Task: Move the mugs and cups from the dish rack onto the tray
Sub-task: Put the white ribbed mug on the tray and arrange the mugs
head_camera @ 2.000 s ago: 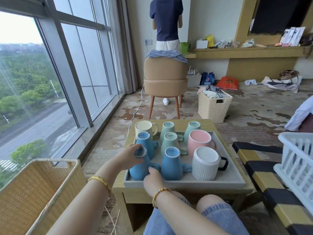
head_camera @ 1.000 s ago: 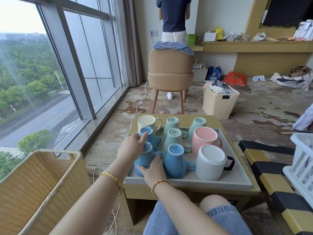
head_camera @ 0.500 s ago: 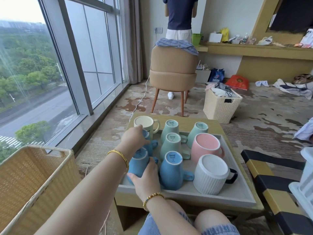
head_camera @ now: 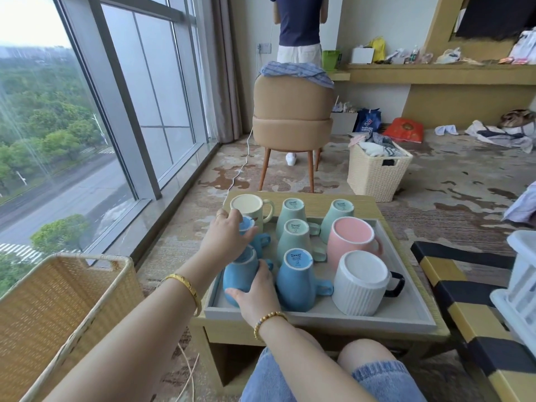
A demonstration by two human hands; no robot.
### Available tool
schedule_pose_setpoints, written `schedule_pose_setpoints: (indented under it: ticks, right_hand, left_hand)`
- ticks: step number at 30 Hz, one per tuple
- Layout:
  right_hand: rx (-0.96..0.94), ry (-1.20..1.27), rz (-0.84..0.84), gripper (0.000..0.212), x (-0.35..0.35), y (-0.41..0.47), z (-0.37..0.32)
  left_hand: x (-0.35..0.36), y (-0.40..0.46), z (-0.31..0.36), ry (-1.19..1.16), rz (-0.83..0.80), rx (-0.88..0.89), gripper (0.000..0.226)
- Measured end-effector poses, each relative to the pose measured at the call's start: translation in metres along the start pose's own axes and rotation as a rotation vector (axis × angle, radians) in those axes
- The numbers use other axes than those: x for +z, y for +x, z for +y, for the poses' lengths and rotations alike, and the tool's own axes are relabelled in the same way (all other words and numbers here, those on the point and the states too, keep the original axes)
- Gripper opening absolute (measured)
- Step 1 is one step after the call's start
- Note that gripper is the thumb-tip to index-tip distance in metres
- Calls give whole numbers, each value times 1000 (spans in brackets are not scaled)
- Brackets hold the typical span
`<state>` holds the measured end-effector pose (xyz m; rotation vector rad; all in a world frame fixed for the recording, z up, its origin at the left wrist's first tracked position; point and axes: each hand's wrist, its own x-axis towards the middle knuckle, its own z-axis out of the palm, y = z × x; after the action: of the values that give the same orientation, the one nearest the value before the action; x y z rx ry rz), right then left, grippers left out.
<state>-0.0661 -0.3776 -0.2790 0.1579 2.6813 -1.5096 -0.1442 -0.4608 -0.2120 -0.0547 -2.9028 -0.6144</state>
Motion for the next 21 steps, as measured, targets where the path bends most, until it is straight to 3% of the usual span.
schedule_pose_setpoints:
  ticks: [4,7,10,15,18,21]
  right_hand:
    - [-19,-75,-45,84,-10,-8,-3]
    - [-132,-141,-56,58,-28,-21,-4]
    - [-224,-47,78,37,-60,-27,-11]
    - [-212,171,368,32,-115,-11,-28]
    - [-84,153,305,28,-134,13,-32]
    - [25,59,159,38,-149,38,-33]
  left_hand:
    - [-9,-14,6,-28,3,44,34]
    - [-16,-21,18,-114,48,92,27]
    - [-22,-27,34,-202,97,143,24]
    - [-18,-24,58,-210,42,180,29]
    - [-10,-14,67,-165,-11,171,36]
    - [1,1,70,-64,-67,193,41]
